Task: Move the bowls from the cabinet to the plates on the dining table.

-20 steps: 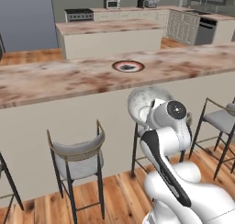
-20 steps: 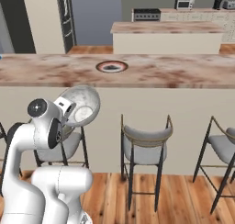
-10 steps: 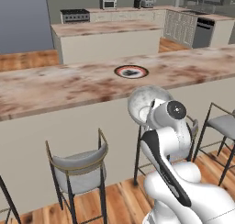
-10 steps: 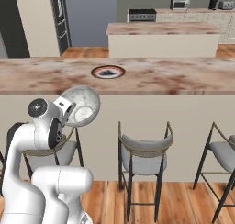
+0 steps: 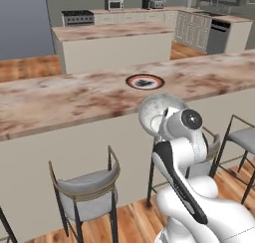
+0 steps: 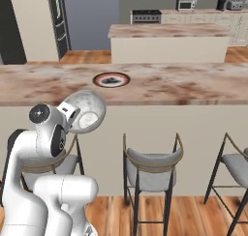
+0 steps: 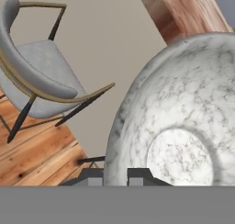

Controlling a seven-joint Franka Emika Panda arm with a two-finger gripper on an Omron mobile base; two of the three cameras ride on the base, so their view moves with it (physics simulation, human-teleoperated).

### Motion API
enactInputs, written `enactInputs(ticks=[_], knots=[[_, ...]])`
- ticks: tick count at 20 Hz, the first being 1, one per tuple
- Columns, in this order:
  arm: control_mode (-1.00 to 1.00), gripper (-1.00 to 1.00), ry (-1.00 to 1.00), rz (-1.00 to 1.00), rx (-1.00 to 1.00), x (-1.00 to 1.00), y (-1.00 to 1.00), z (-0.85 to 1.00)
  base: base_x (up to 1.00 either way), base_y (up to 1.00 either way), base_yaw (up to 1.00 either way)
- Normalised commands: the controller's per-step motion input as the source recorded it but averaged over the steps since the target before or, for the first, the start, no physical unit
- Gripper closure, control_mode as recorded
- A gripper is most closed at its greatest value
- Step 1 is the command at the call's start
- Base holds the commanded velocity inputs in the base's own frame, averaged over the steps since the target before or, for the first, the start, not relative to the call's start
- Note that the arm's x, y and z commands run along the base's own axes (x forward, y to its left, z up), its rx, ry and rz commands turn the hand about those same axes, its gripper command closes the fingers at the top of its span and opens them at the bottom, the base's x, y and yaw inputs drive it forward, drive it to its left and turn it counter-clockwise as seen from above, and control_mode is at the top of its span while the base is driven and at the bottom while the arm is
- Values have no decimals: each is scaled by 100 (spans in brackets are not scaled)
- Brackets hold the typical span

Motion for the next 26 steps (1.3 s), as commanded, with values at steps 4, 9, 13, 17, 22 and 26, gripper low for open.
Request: enactInputs(ticks=[4, 9, 13, 17, 22, 26], knots=[[100, 100, 0, 0, 0, 0, 0, 0, 36, 25, -5], [100, 100, 0, 0, 0, 0, 0, 0, 22, 23, -4], [100, 100, 0, 0, 0, 0, 0, 0, 2, 6, 0], [100, 100, 0, 0, 0, 0, 0, 0, 0, 0, 0], [100, 100, 0, 0, 0, 0, 0, 0, 8, 0, 0], [-100, 100, 0, -1, 0, 5, 0, 0, 4, 0, -1]])
